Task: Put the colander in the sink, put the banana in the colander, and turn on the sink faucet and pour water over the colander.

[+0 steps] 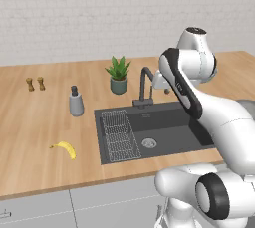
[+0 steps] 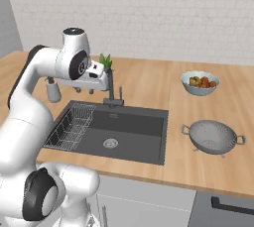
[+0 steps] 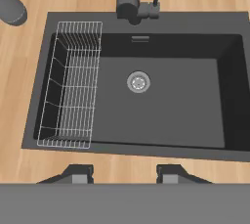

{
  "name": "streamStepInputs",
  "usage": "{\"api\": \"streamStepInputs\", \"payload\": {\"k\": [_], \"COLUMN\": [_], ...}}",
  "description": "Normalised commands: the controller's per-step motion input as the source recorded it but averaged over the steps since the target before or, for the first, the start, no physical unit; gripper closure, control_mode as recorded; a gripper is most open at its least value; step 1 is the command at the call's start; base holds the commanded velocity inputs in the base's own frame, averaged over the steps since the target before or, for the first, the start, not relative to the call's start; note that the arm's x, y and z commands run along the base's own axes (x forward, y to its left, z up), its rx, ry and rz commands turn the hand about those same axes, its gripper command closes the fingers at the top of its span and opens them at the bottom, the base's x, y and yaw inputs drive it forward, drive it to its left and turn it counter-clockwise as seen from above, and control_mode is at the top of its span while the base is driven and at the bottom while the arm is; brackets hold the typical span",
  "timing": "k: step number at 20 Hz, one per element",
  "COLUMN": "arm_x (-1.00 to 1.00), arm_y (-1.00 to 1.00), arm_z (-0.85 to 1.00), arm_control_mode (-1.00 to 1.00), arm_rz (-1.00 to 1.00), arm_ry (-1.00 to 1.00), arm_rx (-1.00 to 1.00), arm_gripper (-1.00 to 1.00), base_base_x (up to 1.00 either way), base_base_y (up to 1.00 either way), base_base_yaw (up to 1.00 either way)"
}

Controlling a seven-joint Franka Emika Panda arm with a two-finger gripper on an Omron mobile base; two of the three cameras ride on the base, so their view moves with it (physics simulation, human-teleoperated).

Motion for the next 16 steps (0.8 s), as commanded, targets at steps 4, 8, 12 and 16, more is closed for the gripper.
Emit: {"api": "streamStepInputs", "payload": {"k": [4,8,12,16], "arm_x": [-0.16,-0.41,-0.30,-0.14], "arm_y": [-0.11,-0.80,-1.00,-1.00], "arm_z": [0.00,0.00,0.00,0.00], "arm_control_mode": [-1.00,-1.00,-1.00,-1.00], "arm_rz": [0.00,0.00,0.00,0.00], "arm_ry": [0.00,-0.03,-0.03,0.00], "arm_rx": [0.01,0.08,0.04,0.00], "arm_gripper": [-1.00,-1.00,-1.00,-1.00], "base_base_x": [0.00,0.00,0.00,0.00], "base_base_y": [0.00,0.00,0.00,0.00], "base_base_yaw": [0.00,0.00,0.00,0.00]}}
